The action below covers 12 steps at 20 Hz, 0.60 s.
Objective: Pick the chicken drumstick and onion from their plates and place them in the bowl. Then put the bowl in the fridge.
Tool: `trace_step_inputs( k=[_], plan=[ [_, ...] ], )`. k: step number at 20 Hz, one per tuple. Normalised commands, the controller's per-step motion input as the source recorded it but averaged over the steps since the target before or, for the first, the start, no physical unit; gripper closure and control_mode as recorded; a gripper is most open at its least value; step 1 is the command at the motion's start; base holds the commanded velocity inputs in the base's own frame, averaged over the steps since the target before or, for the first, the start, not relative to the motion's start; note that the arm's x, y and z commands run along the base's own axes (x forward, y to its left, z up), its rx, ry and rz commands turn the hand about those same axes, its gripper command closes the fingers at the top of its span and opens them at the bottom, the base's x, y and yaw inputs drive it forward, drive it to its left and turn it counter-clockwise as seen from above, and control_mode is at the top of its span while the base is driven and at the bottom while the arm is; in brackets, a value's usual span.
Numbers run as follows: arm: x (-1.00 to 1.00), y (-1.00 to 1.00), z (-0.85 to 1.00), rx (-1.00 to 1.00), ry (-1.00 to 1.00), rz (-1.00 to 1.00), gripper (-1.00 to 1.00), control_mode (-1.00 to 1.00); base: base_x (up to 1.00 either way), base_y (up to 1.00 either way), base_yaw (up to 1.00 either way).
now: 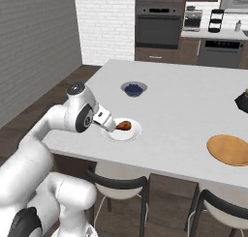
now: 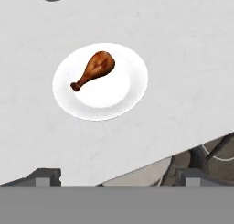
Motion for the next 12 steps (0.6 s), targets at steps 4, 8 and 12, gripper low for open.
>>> trace_step_inputs(
  k=[4, 8, 12],
  plan=[
    [1.00, -0.10, -0.38, 0.04, 0.12, -0.14, -1.00, -1.00, 0.00, 0.00, 0.00],
    [0.89, -0.09, -0.26, 0.06, 0.11, -0.05, -1.00, -1.00, 0.00, 0.00, 0.00],
    [0.50, -0.16, -0.25, 0.09, 0.07, 0.00, -1.00, -1.00, 0.00, 0.00, 0.00]
  ],
)
